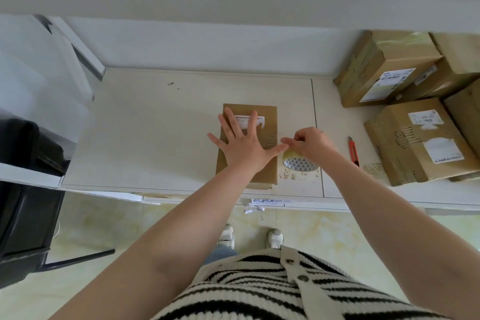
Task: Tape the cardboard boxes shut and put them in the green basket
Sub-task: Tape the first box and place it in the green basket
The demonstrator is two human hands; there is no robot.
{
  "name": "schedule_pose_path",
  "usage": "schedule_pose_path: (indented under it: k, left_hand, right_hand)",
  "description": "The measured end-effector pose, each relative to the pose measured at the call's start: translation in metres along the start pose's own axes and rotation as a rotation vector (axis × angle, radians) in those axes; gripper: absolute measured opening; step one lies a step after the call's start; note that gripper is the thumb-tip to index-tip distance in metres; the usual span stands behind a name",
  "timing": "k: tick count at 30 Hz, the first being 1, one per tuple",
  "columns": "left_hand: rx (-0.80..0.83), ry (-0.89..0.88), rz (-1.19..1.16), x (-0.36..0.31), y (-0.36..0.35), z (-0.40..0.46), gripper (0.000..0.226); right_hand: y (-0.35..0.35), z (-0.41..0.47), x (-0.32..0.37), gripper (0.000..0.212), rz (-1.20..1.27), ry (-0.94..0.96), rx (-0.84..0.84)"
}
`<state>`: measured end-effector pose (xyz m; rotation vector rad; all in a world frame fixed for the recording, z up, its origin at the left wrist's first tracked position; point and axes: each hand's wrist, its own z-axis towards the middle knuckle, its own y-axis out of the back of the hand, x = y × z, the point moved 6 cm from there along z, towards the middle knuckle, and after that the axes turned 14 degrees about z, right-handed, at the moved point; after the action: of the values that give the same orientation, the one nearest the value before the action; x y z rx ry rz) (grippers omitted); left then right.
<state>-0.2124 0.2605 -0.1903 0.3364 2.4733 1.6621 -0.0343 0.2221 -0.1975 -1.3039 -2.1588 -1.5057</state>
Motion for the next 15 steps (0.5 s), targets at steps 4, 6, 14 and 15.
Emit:
schedule_pose_path:
  k: [4, 6, 14, 15]
  left_hand:
    - [0.007, 0.030, -0.086, 0.004, 0.002, 0.004, 0.123]
    - [-0.006, 0.050, -0.135, 0.008, 0.002, 0.005, 0.119]
    - [-0.031, 0.083, -0.736, 0.057, 0.020, 0.006, 0.106]
    - [0.016, 0.070, -0.957, 0.062, 0.018, 0.005, 0.103]
  right_hand:
    - [0.010, -0.009, -0.007, 0.038, 0.198, 0.023, 0.050]
    - [0.018, -0.015, -0.007, 0.031, 0.207, 0.041, 0.053]
    - [0.030, -0.038, 0.072, 0.030, 0.098, 0.260, -0.024]
    - [0.035, -0.039, 0.085, 0.031, 0.101, 0.285, -0.051]
